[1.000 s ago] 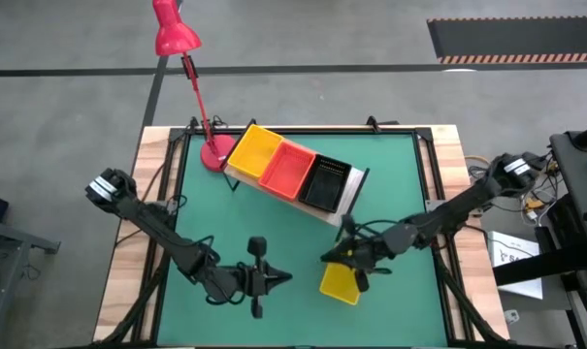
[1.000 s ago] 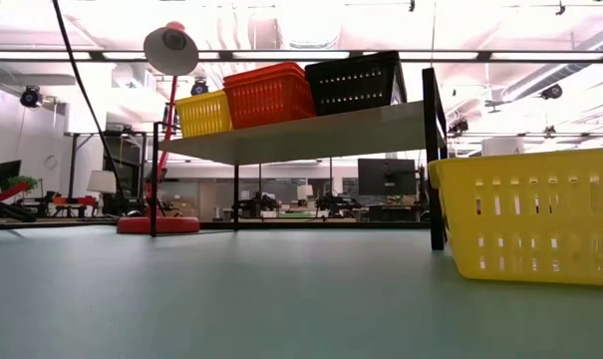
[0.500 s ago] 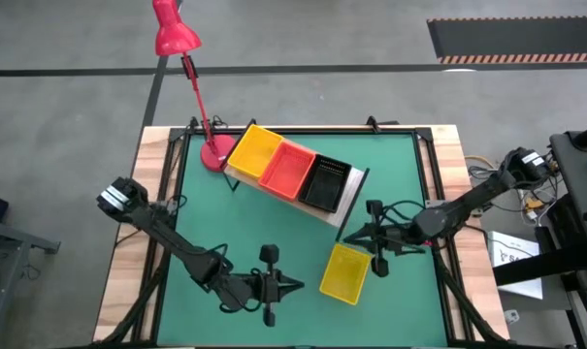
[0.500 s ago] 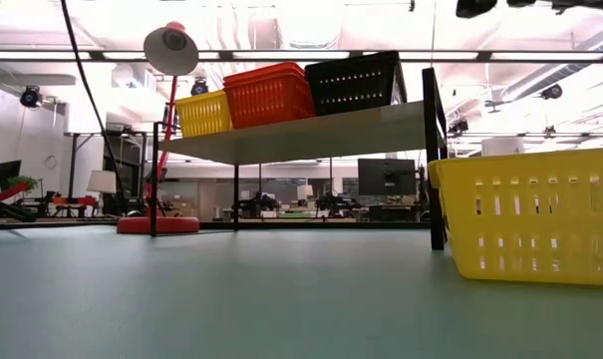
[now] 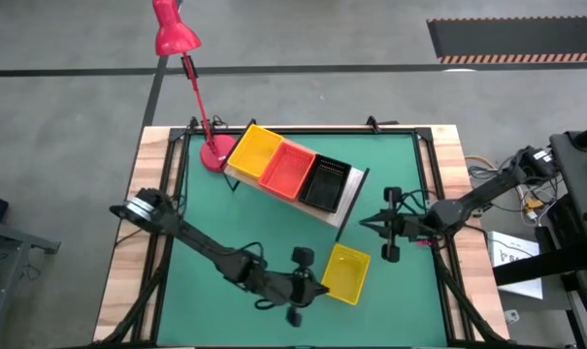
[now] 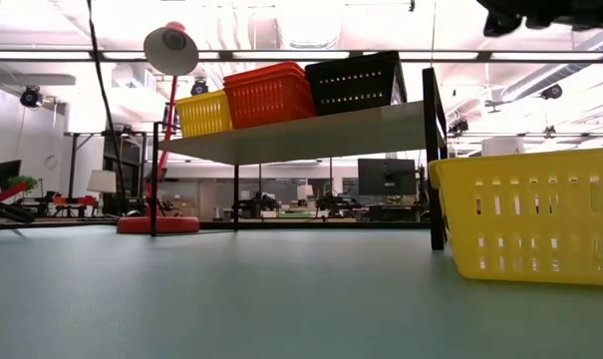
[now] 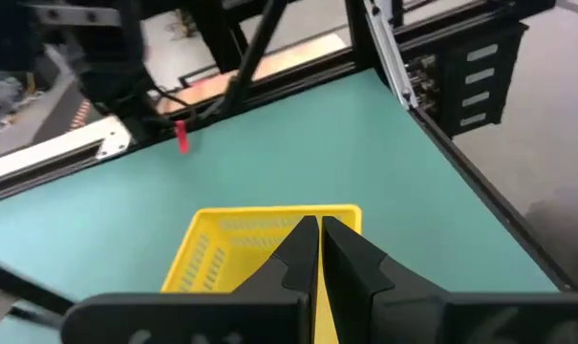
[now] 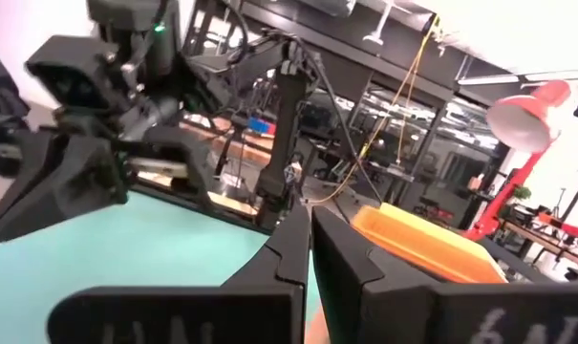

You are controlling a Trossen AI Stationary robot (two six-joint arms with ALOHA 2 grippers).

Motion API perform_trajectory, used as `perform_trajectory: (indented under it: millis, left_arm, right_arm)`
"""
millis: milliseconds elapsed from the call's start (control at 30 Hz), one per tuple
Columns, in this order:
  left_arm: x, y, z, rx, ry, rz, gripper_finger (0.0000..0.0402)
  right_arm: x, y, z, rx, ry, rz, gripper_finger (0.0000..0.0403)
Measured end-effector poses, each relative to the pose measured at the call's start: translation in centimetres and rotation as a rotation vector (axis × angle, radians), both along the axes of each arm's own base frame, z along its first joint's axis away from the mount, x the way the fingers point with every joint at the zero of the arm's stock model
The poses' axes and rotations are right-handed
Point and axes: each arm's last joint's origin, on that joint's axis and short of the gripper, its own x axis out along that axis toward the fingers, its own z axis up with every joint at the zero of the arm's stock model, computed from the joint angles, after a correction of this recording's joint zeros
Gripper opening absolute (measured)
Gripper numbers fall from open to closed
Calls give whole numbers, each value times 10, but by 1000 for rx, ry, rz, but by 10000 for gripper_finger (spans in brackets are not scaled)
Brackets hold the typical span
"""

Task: Stack baskets on shelf by color
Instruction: Stack the yellow bin on top of the other yellow bins on the shelf

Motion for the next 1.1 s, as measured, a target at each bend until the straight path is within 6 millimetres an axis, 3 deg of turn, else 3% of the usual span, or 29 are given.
perform_trajectory:
  millis: [267, 467, 633, 900, 1100]
  left_arm:
    - [19, 5, -5, -31, 18, -30, 1]
    - [24, 1, -8, -43, 27, -77, 5]
    - [30, -2, -18, -45, 41, -94, 48]
    - [42, -4, -53, -37, 70, -86, 127]
    - [51, -3, -68, -62, 29, -86, 138]
  right_arm:
    - [-22, -21, -23, 79, -30, -51, 9]
    - [-30, -24, -31, 84, -67, -7, 9]
    - [-30, -24, -28, 90, -81, 5, 9]
    - [-27, -21, -23, 97, -68, 56, 9]
    - [-26, -20, -23, 102, -61, 58, 9]
